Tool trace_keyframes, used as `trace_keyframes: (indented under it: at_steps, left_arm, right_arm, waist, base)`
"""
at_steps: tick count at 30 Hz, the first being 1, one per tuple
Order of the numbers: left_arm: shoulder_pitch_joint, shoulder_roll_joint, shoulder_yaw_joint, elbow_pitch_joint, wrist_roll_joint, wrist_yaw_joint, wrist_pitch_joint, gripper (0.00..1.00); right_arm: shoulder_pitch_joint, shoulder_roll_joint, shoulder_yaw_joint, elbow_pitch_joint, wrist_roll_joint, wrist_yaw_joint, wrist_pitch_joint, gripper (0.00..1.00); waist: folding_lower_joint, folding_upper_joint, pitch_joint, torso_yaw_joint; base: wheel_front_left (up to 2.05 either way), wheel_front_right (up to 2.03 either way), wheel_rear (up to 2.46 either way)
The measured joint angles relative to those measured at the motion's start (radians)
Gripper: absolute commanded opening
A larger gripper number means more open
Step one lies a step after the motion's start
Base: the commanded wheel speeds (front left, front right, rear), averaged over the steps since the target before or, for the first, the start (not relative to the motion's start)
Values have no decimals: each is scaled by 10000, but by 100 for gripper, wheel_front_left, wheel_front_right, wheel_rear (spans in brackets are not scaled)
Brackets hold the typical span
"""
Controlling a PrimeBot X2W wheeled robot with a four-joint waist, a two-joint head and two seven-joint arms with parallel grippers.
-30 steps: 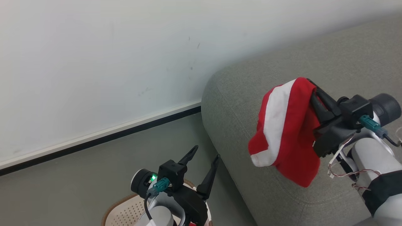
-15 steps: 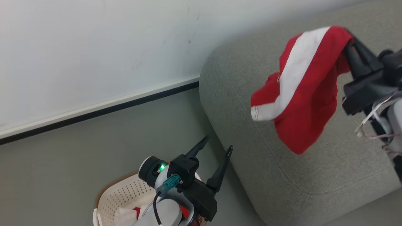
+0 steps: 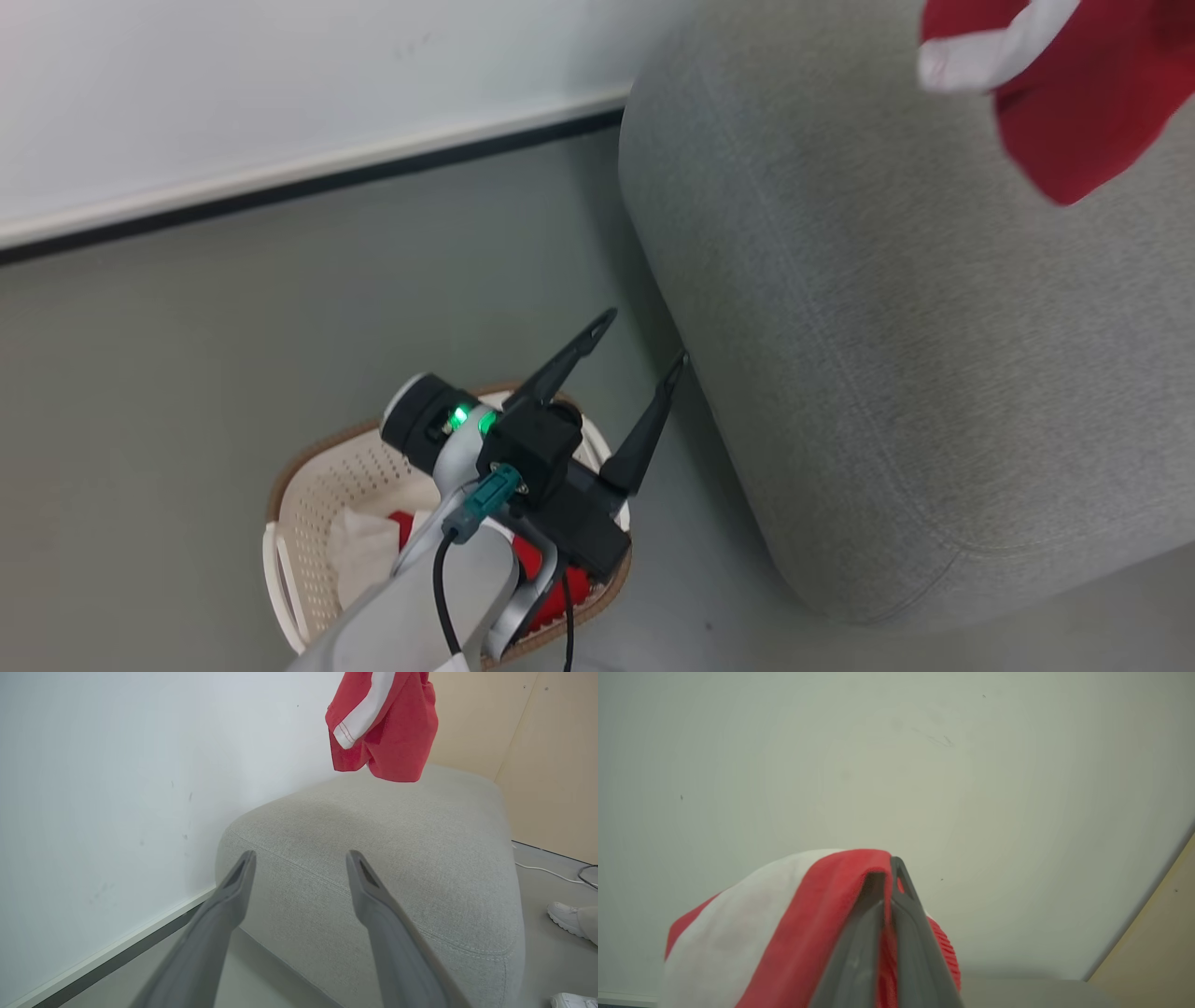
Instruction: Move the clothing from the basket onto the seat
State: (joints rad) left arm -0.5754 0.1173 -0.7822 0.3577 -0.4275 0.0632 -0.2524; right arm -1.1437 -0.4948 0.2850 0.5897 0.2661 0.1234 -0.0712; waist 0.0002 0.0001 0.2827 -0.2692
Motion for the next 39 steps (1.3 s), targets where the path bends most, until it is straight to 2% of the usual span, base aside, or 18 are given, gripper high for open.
trace_keyframes:
  at_steps: [8, 14, 17, 24, 30, 32, 34, 39]
  left_arm:
    - [-772, 132, -96, -625, 554, 71, 150, 100]
    - [-1244, 462, -123, -1095, 849, 73, 422, 100]
    - [-1424, 629, -121, -1246, 959, 75, 575, 100]
    - [-1757, 731, -261, -1252, 1246, 69, 732, 100]
    - [-1843, 708, -330, -1177, 1317, 63, 759, 100]
    - [-1848, 713, -330, -1060, 1315, 59, 759, 100]
    - [-1848, 723, -320, -974, 1315, 59, 757, 100]
    - [-1820, 711, -215, -594, 1237, 67, 646, 100]
  right_arm:
    - [-577, -752, -514, 941, 81, -4, 82, 0]
    - [-710, -846, -903, 1576, 330, -278, -42, 0]
    - [-749, -616, -945, 1983, 499, -341, -207, 0]
    - [-488, 656, -389, 2968, 428, -351, -667, 0]
    - [-287, 897, -159, 3666, 372, -351, -1080, 0]
    - [-297, 1003, -100, 3870, 314, -351, -1187, 31]
    - [-298, 1149, -71, 3998, 316, -337, -1289, 100]
    - [-282, 1258, -40, 4247, 320, -263, -1563, 100]
  waist:
    - [0, 1, 1168, 256]
    - [0, 1, 2074, 344]
    - [0, 1, 2524, 326]
    - [0, 1, 3422, 167]
    - [-1, 0, 3811, 13]
    - [-1, 1, 3825, -20]
    - [-2, 0, 3776, -32]
    - [-2, 0, 3548, -68]
  base:
    - [0, 0, 0]
    - [0, 0, 0]
    - [0, 0, 0]
    - [0, 0, 0]
    - [0, 0, 0]
    - [0, 0, 0]
    - [0, 0, 0]
    - [0, 0, 0]
